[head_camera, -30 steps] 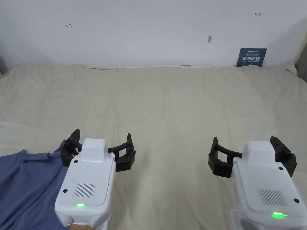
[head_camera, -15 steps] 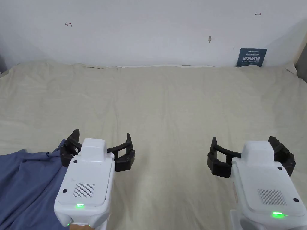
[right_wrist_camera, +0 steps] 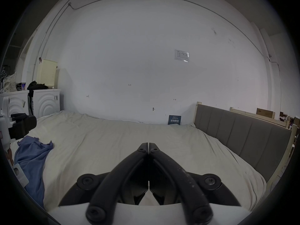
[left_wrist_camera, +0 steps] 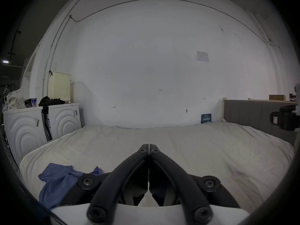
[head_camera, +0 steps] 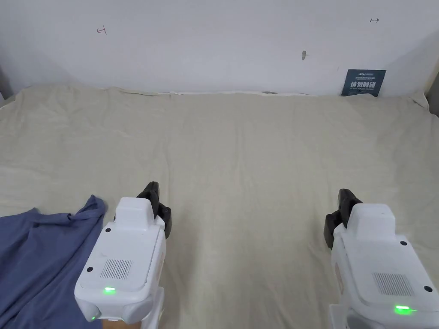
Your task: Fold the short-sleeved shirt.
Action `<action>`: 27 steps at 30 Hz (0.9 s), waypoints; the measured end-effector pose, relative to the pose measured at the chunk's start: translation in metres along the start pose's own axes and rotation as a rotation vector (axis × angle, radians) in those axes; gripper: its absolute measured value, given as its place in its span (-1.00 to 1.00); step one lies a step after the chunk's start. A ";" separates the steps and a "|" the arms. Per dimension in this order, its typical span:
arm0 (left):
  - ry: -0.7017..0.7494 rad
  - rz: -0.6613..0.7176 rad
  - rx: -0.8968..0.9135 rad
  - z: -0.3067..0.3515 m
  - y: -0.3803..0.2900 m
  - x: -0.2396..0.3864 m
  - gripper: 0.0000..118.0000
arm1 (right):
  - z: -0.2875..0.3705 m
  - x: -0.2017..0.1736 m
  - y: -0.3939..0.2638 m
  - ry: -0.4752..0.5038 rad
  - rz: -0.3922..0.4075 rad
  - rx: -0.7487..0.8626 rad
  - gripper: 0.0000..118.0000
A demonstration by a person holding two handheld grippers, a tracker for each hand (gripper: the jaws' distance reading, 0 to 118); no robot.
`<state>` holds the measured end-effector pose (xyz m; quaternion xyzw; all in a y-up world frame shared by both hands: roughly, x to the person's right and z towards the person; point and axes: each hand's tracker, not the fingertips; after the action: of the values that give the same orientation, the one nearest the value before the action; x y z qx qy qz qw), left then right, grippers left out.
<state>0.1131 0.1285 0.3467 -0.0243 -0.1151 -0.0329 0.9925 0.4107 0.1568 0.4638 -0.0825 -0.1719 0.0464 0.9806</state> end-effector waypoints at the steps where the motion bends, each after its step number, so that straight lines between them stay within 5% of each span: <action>1: 0.004 0.002 0.000 0.002 -0.001 0.000 -1.00 | 0.000 0.000 0.000 0.002 -0.002 -0.001 -0.99; 10: 0.144 -0.005 -0.021 0.021 -0.003 -0.054 -1.00 | -0.015 -0.035 0.007 0.100 -0.016 0.001 -0.99; 27: 0.576 -0.066 -0.074 0.130 -0.005 -0.231 -1.00 | -0.017 -0.240 0.030 0.590 0.006 0.052 -0.99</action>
<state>-0.1413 0.1443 0.4199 -0.0462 0.1720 -0.0747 0.9812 0.1898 0.1553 0.3640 -0.0676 0.1221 0.0279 0.9898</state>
